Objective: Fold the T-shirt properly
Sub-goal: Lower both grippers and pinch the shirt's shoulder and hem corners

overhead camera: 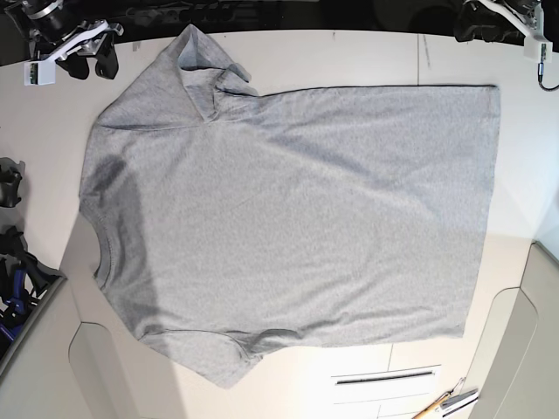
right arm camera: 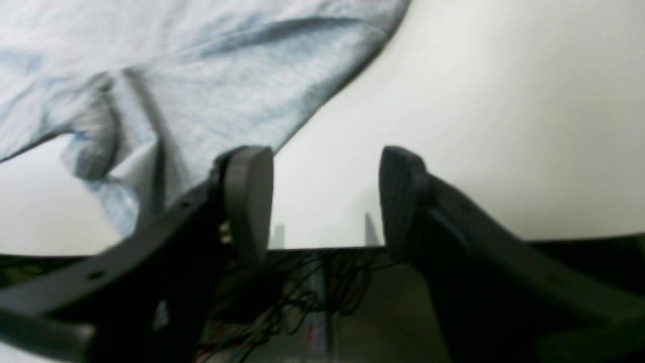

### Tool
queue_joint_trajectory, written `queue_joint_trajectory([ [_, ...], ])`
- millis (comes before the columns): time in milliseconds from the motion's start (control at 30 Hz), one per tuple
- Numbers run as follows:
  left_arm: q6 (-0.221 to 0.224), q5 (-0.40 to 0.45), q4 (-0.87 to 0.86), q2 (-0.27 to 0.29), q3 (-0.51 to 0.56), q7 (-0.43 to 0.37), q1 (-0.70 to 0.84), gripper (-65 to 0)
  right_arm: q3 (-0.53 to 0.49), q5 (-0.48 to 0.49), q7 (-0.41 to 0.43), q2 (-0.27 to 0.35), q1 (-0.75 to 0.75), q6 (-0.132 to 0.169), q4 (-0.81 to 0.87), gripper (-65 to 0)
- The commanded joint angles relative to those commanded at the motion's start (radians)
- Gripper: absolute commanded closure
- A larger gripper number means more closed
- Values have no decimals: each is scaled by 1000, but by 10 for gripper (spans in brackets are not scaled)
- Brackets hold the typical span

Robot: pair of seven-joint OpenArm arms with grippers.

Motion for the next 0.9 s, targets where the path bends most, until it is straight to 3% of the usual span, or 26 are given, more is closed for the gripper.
queue_joint_trajectory([
  [133, 5, -3, 0, -32, 0, -3, -16, -452, -2, 39, -76, -42, 53, 62, -57, -335],
  [300, 11, 9, 0, -66, 0, -3, -50, -452, -28, 52, -80, -70, 78, 86, -82, -335],
  [467, 12, 17, -1, -87, 0, -4, -76, -452, -103, 48, -78, -73, 78, 89, -97, -334],
  [767, 14, 38, -7, -90, 0, -26, -103, -452, -163, 49, -74, -146, 117, 105, -127, -334],
  [900, 57, 80, -27, -99, 0, -31, -143, -452, -205, 42, -74, -153, 128, 104, -127, -334],
])
